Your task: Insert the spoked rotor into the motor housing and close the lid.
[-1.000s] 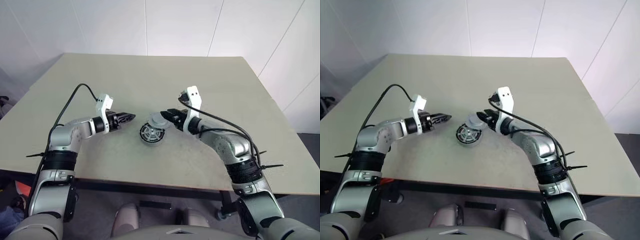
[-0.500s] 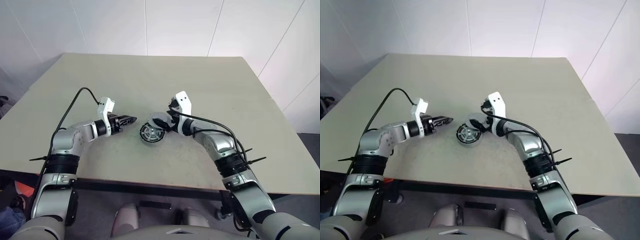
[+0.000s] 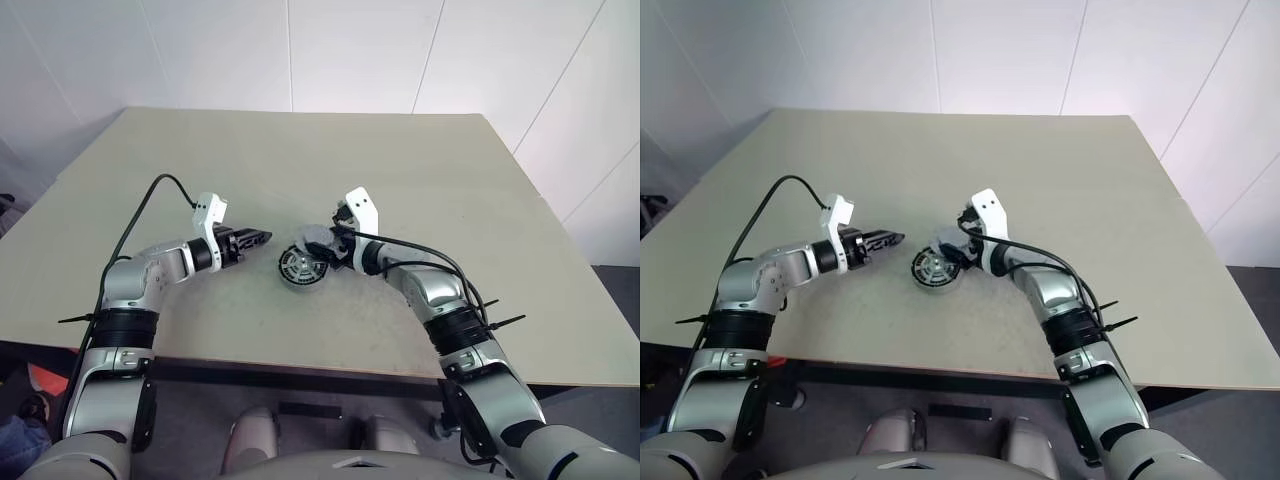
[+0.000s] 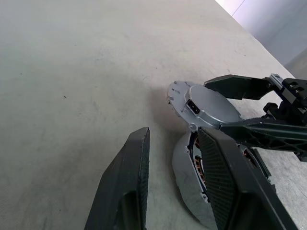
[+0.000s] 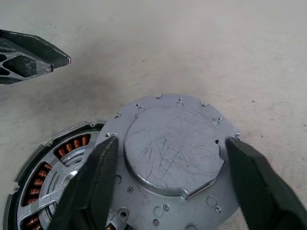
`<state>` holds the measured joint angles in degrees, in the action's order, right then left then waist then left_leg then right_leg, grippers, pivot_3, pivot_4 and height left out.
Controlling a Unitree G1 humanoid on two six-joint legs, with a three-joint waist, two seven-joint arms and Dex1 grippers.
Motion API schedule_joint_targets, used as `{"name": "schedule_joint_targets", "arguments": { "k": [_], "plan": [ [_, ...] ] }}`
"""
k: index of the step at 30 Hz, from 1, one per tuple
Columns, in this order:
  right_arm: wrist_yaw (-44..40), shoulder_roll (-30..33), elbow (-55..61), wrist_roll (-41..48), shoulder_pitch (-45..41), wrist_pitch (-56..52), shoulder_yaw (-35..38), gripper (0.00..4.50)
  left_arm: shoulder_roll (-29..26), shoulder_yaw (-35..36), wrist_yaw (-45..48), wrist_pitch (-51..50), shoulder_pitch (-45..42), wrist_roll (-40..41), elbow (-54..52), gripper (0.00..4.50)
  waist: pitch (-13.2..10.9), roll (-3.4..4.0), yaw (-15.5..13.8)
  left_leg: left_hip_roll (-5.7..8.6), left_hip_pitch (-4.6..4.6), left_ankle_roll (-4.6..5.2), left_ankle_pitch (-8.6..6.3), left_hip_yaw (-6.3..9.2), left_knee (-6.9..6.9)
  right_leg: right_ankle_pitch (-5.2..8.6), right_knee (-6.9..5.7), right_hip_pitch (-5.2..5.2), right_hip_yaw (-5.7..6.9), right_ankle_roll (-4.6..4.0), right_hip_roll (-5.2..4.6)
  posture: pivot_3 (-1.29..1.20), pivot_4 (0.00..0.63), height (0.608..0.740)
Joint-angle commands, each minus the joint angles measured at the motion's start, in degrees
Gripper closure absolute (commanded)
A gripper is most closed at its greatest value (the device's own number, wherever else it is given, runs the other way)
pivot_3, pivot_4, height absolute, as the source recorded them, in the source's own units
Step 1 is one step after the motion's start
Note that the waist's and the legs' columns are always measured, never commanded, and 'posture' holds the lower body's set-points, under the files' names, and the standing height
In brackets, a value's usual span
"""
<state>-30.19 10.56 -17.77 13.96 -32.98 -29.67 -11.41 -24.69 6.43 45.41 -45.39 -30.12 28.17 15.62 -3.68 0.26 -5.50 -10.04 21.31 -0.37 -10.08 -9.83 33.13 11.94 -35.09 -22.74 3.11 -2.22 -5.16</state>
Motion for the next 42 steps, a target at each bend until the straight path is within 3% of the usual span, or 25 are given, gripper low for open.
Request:
{"name": "schedule_joint_targets", "arguments": {
  "k": [1,16,42],
  "plan": [
    [-0.73,-0.14,3.04,0.29,-0.47,0.60,1.72,1.54,-0.56,1.03,-0.13,0.80,-0.80,0.48,-1.21,2.76,0.00,0.00,0.00,0.00,0.00,0.00,0.00,0.00,0.00,0.00,0.00,0.00,0.00,0.00,0.00,0.00,0.000,0.740],
    [-8.20,0.96,14.43,2.27,4.45,1.02,0.97,1.53,-0.68,0.86,0.15,0.81,-0.73,0.24,-0.57,2.76,-0.01,-0.01,-0.04,0.00,0.02,0.01,-0.01,0.00,0.00,0.00,0.00,-0.01,0.00,0.00,0.00,0.00,0.000,0.740],
    [-21.16,6.20,15.32,0.97,9.67,5.65,-2.31,1.53,-1.20,0.10,0.75,0.65,-0.85,-0.35,-0.15,2.76,-0.02,-0.03,-0.11,0.00,0.02,0.10,-0.05,0.00,0.05,0.00,0.01,0.01,0.00,-0.01,0.00,0.00,0.000,0.740]
  ]
}}
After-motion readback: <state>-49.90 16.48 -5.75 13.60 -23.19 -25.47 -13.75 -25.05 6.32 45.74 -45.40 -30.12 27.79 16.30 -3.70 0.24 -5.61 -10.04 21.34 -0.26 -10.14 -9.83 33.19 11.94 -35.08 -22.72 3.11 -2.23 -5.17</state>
